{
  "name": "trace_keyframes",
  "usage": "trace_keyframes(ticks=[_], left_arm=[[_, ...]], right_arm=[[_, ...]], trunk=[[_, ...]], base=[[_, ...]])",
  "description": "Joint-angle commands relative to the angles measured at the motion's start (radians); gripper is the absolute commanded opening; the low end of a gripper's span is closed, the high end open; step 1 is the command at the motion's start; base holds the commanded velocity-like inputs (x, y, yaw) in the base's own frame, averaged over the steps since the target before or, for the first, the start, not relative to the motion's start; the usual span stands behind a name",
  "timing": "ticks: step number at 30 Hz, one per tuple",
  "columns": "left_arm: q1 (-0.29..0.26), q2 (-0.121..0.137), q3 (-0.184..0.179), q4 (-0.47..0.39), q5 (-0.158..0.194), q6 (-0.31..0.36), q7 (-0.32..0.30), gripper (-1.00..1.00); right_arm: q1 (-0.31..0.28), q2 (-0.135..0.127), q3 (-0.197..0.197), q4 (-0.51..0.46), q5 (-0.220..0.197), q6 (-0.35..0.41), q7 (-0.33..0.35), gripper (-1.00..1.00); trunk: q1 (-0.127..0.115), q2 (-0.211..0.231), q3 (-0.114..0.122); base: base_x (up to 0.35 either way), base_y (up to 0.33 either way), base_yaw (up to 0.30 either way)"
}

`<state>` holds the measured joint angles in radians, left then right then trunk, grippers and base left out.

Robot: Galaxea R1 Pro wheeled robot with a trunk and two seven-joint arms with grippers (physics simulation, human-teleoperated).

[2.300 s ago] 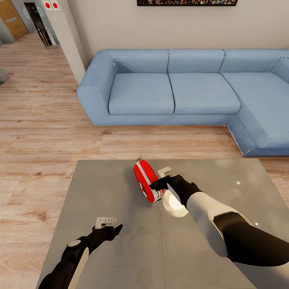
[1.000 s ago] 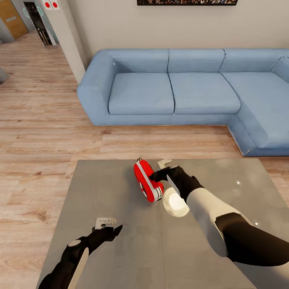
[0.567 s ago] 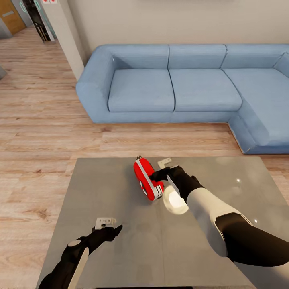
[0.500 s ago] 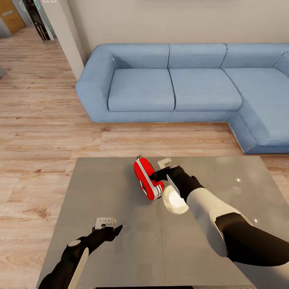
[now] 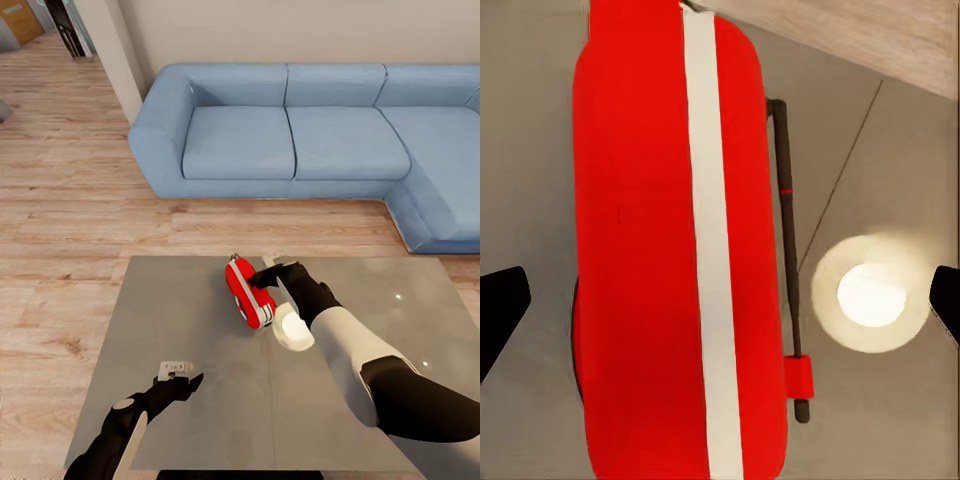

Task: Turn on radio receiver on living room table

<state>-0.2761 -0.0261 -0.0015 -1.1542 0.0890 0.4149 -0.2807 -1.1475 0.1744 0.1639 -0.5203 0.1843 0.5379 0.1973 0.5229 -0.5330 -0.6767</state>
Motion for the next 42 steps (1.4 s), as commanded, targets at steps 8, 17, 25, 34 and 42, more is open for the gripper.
trace_keyframes(ticks=[8,17,25,34,42], left_arm=[[0.000,-0.001,0.000,0.000,-0.001,0.000,0.000,1.00],[0.000,-0.001,0.000,-0.001,-0.001,0.000,0.000,1.00],[0.000,-0.001,0.000,-0.001,-0.001,0.000,0.000,1.00],[0.000,-0.002,0.000,-0.001,-0.001,0.000,0.000,1.00],[0.000,-0.002,0.000,-0.001,-0.001,0.000,0.000,1.00]], right_arm=[[0.000,0.000,0.001,-0.056,0.000,0.046,-0.014,1.00],[0.000,0.000,0.002,-0.055,-0.002,0.046,-0.041,1.00],[0.000,0.000,0.002,-0.055,-0.002,0.045,-0.042,1.00],[0.000,0.000,0.001,-0.054,-0.002,0.042,-0.042,1.00],[0.000,0.000,0.001,-0.053,0.000,0.038,-0.041,1.00]], trunk=[[0.000,0.000,-0.013],[0.000,0.000,-0.028],[0.000,0.000,-0.041],[0.000,0.000,-0.055],[0.000,0.000,-0.068]], base=[[0.000,0.000,0.081],[0.000,0.000,0.087],[0.000,0.000,0.090],[0.000,0.000,0.090],[0.000,0.000,0.090]])
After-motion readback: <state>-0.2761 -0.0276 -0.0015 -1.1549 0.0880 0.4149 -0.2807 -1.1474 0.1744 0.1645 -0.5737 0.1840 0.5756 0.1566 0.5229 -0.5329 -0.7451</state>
